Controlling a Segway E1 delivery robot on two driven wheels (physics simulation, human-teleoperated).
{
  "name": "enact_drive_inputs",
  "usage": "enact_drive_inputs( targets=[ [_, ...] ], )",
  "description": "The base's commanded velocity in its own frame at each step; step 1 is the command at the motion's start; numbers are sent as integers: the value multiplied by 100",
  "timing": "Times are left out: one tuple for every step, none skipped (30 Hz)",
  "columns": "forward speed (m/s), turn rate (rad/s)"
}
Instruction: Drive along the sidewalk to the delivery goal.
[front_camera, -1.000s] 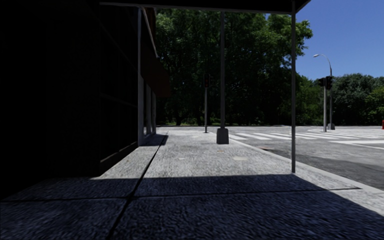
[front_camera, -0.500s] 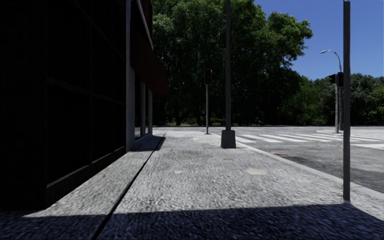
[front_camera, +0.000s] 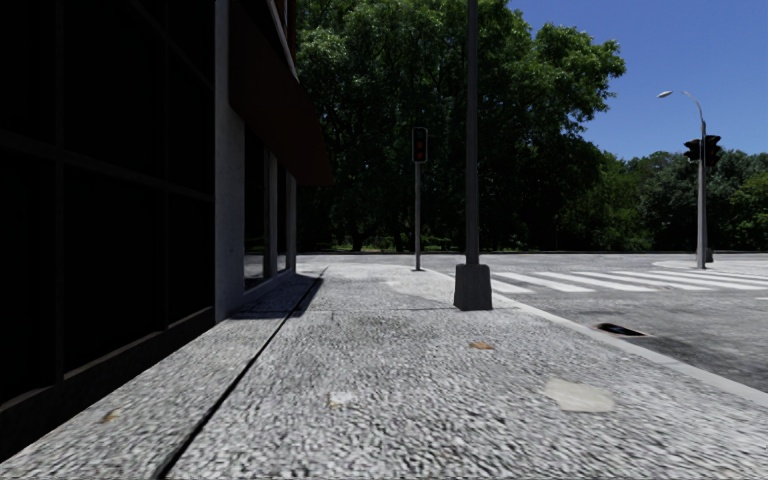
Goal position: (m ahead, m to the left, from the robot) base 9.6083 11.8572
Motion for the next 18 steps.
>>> enact_drive_inputs(
  targets=[
    [200,0],
    [200,0],
    [200,0],
    [200,0],
    [200,0],
    [200,1],
    [200,1],
    [200,15],
    [200,26],
    [200,26],
    [200,29],
    [200,30],
    [200,30],
    [200,20],
    [200,0],
    [200,0],
    [200,0],
    [200,0]
  ],
)
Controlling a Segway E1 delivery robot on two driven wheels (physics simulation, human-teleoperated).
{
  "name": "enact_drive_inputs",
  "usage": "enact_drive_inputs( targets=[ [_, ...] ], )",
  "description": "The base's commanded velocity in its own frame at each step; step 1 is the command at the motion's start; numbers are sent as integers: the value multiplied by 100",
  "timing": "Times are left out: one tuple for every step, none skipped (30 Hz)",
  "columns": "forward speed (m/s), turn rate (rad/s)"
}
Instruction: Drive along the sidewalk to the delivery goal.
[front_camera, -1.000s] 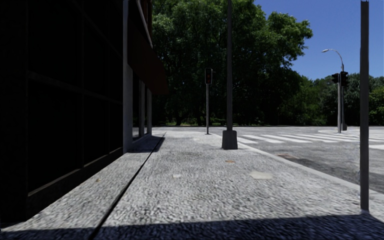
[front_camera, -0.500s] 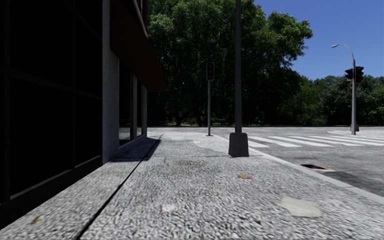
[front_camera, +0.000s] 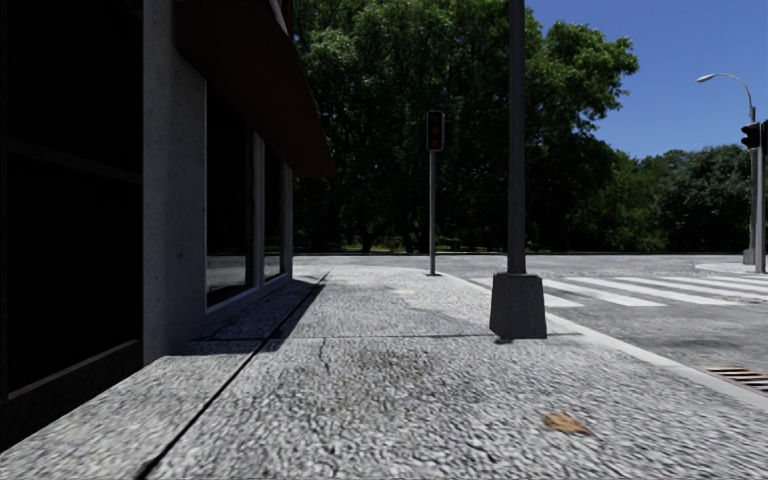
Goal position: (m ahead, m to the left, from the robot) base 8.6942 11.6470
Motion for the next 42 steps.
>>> enact_drive_inputs(
  targets=[
    [200,0],
    [200,0],
    [200,0],
    [200,0],
    [200,2],
    [200,2],
    [200,4],
    [200,5],
    [200,5],
    [200,5],
    [200,4],
    [200,0],
    [200,0],
    [200,0],
    [200,0],
    [200,0],
    [200,0],
    [200,0],
    [200,13],
    [200,26],
    [200,26],
    [200,30],
    [200,31],
    [200,18],
    [200,18],
    [200,1],
    [200,0],
    [200,0],
    [200,0],
    [200,0],
    [200,0],
    [200,0],
    [200,0],
    [200,0],
    [200,0],
    [200,0],
    [200,0],
    [200,0],
    [200,0],
    [200,0],
    [200,0],
    [200,0]
  ],
)
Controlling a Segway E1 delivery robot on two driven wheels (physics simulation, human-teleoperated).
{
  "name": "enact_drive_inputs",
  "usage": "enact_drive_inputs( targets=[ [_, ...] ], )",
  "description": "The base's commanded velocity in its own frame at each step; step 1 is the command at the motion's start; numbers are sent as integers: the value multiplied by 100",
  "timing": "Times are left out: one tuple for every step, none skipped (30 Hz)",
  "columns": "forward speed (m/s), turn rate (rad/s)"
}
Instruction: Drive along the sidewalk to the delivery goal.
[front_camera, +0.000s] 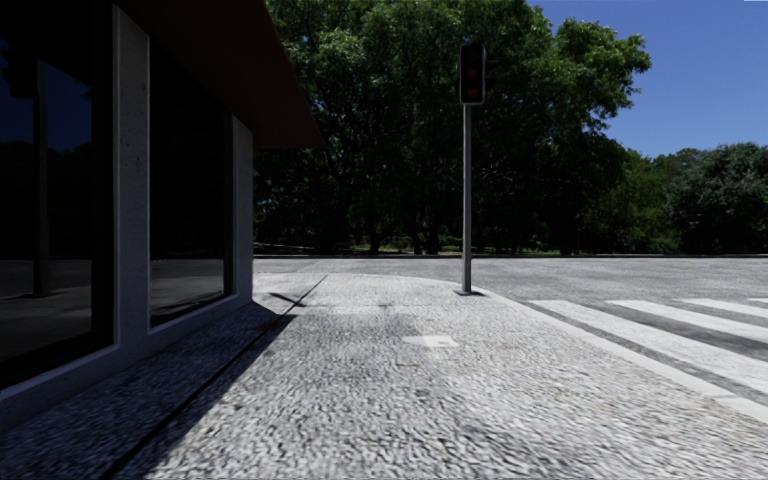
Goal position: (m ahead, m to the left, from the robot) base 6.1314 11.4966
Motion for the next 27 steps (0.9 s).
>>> enact_drive_inputs(
  targets=[
    [200,0],
    [200,0],
    [200,0],
    [200,0],
    [200,1],
    [200,1],
    [200,7],
    [200,10],
    [200,10],
    [200,11],
    [200,11],
    [200,11],
    [200,11],
    [200,11],
    [200,11],
    [200,11],
    [200,11],
    [200,11],
    [200,14],
    [200,17],
    [200,17],
    [200,18],
    [200,19],
    [200,19],
    [200,19],
    [200,21],
    [200,22]
  ],
)
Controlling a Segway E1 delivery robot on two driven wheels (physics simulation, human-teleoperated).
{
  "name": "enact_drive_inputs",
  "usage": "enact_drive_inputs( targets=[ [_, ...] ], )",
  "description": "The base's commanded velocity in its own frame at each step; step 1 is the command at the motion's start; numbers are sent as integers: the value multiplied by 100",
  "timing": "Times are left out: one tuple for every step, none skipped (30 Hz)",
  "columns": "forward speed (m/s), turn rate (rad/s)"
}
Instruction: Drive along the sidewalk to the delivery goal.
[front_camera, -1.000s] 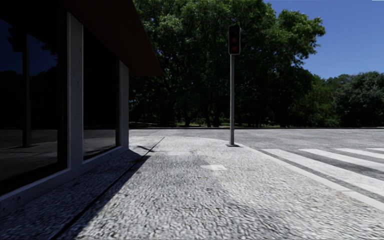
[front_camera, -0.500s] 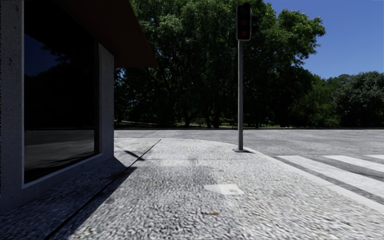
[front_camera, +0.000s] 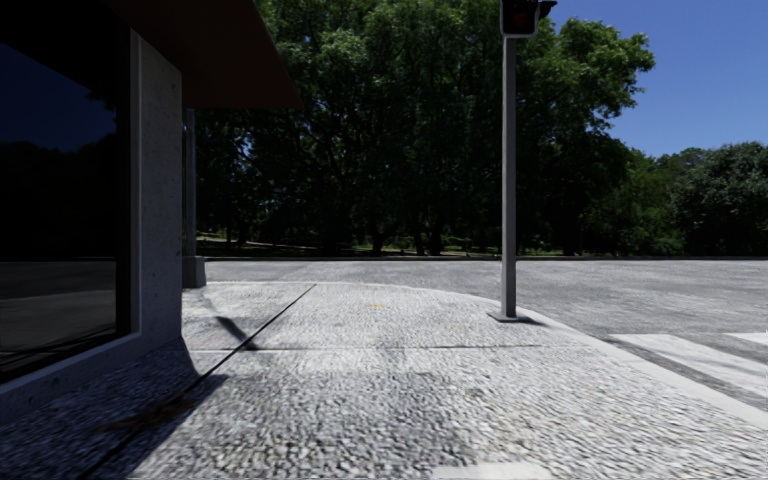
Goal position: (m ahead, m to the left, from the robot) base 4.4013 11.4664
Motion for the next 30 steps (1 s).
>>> enact_drive_inputs(
  targets=[
    [200,22],
    [200,23],
    [200,24],
    [200,24],
    [200,24],
    [200,24],
    [200,24],
    [200,25],
    [200,25],
    [200,28],
    [200,32],
    [200,37],
    [200,37],
    [200,40],
    [200,41],
    [200,41],
    [200,41],
    [200,41],
    [200,41],
    [200,41],
    [200,41],
    [199,41],
    [190,41],
    [186,41],
    [186,41],
    [185,41],
    [184,41],
    [184,41],
    [184,41],
    [182,41]
  ],
)
